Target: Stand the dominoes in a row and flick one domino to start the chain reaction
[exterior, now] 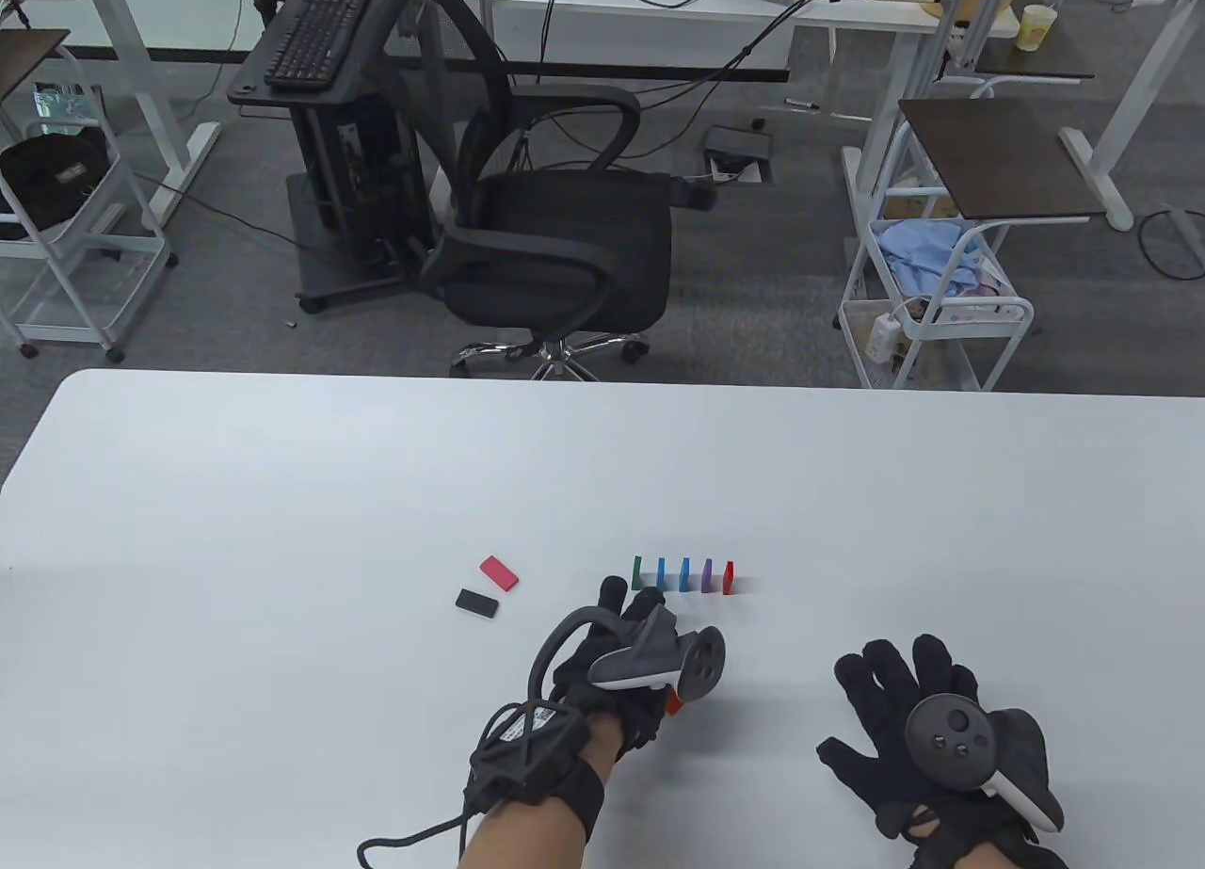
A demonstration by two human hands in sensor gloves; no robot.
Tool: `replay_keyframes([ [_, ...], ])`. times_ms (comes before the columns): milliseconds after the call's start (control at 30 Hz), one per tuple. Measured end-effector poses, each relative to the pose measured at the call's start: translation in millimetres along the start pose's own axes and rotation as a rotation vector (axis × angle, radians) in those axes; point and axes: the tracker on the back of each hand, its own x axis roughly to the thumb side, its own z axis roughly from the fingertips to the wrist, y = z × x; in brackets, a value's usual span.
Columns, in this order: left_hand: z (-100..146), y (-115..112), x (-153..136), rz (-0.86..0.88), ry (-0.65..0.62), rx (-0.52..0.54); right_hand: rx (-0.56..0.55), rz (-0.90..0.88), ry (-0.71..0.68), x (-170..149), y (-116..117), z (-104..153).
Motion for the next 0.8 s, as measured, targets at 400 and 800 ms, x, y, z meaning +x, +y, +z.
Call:
replay_keyframes([
  [400,-13.9,-4.1,23.3,-0.218,-0.099,-0.007,0.003,-0.012,0.018,-2.6,-2.3,1.5],
  [800,-18.5,-1.3,24.7,-0.248,-0.153,0.002,0.01,-0.015,0.036,-4.1,-5.1,2.6],
])
